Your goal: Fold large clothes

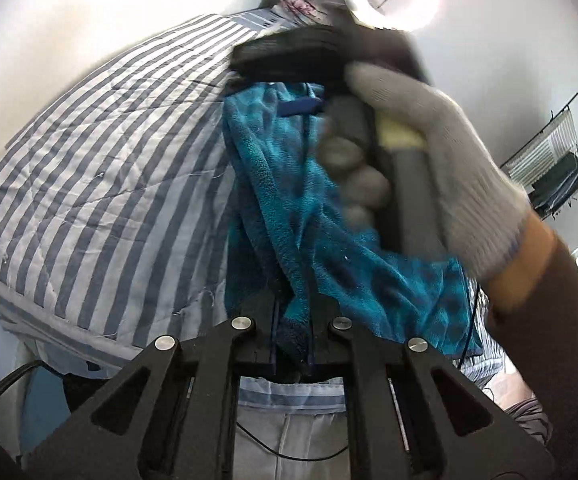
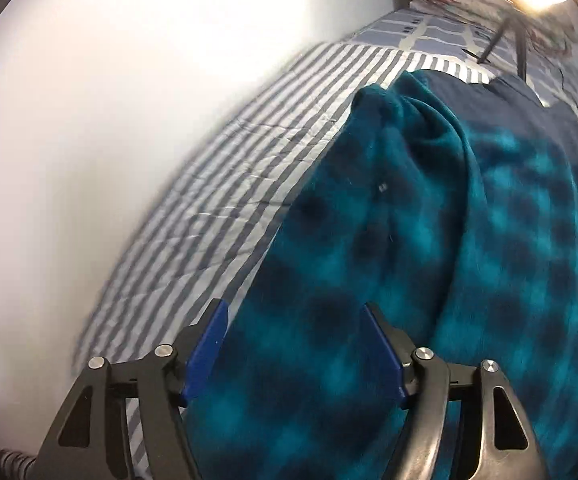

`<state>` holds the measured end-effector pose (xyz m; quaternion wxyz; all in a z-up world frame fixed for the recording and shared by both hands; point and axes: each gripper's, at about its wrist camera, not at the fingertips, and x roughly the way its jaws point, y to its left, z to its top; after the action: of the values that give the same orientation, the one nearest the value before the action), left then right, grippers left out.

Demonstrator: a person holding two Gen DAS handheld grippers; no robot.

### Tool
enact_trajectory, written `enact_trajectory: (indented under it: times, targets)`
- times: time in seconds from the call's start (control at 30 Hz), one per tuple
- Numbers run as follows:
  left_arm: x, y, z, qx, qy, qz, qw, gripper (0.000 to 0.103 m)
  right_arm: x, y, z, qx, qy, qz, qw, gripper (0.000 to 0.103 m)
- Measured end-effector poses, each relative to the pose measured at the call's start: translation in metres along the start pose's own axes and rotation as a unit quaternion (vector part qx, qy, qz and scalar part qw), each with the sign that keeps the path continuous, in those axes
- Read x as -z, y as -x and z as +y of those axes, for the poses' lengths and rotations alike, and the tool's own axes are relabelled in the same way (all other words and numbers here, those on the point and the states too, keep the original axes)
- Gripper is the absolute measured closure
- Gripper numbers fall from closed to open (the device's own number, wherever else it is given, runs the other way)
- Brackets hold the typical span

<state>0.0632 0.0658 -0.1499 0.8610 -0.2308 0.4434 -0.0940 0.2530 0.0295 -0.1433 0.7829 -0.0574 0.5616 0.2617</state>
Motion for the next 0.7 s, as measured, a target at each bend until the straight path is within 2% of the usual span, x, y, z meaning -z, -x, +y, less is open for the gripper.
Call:
enact_trajectory:
  times: [0.03, 0.1, 0.2, 0.3, 0.37, 0.43, 0.5, 0.6, 0.7]
  targets:
    - [0.0, -0.001, -0.003, -0.001, -0.005, 0.0, 1.0, 0.096, -0.002, -0.007, 0.005, 0.009, 0.009, 0.016, 1.0, 0.029]
    - [-0.001, -0.002, -0.008, -0.002, -0.012, -0.001, 0.9999, 0.096, -0.008, -0.027, 0.02, 0.06, 0.053, 0.046, 0.996, 0.029]
    - [-0.001, -0.005, -0.016, -0.008, -0.027, -0.001, 0.9996, 0.096, -0.005, -0.046, 0.037, 0.124, 0.116, 0.07, 0.983, 0.03]
    - [0.0, -0.008, -0.025, -0.017, -0.043, -0.004, 0.9989, 0.096, 0.0, -0.053, 0.036, 0.137, 0.128, 0.076, 0.979, 0.039]
    - [0.0, -0.011, -0.032, -0.024, -0.057, -0.005, 0.9981, 0.097, 0.0, -0.05, 0.03, 0.133, 0.116, 0.069, 0.982, 0.05]
    - [-0.001, -0.013, -0.04, -0.026, -0.066, -0.005, 0.9975, 0.097, -0.002, -0.045, 0.02, 0.142, 0.11, 0.062, 0.982, 0.084]
    - [-0.001, -0.014, -0.046, -0.026, -0.073, -0.006, 0.997, 0.097, -0.005, -0.039, 0.008, 0.126, 0.096, 0.057, 0.986, 0.096]
    - [-0.001, -0.016, -0.06, -0.025, -0.09, -0.01, 0.9956, 0.097, -0.01, -0.019, -0.022, 0.06, 0.042, 0.03, 0.997, 0.098]
    - [0.002, -0.014, -0.074, -0.022, -0.117, -0.013, 0.9928, 0.097, -0.007, 0.003, -0.055, -0.019, -0.02, -0.012, 1.0, 0.098]
